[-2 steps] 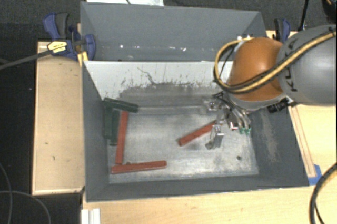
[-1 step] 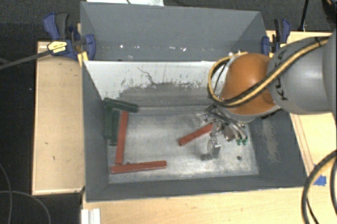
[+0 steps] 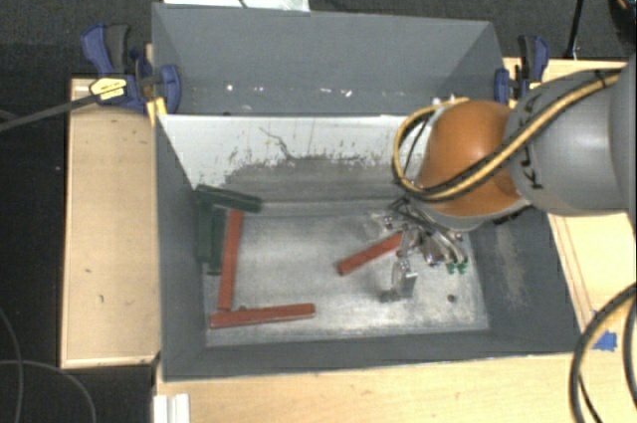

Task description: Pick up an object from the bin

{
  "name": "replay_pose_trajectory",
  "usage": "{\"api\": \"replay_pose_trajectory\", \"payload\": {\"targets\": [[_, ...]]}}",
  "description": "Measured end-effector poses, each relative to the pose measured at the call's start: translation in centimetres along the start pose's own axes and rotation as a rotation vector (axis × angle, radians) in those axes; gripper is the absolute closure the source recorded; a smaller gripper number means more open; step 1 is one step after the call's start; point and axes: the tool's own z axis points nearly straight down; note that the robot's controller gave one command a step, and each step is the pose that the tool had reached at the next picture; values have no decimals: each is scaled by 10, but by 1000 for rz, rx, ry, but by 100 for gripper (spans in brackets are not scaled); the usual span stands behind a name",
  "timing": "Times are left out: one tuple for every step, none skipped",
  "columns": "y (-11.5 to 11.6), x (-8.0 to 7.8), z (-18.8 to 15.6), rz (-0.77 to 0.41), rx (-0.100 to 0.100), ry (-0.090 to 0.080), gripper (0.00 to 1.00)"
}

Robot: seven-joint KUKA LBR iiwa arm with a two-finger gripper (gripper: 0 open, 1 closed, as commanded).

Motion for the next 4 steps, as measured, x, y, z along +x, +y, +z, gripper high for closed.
{"api": "replay_pose_trajectory", "payload": {"targets": [[0,0,0,3,0,0,100],[0,-1,-14,8,0,-6,100],[-1,-2,-18,12,1,-7,100],[-1,-5,-92,18,2,-11,100]]}}
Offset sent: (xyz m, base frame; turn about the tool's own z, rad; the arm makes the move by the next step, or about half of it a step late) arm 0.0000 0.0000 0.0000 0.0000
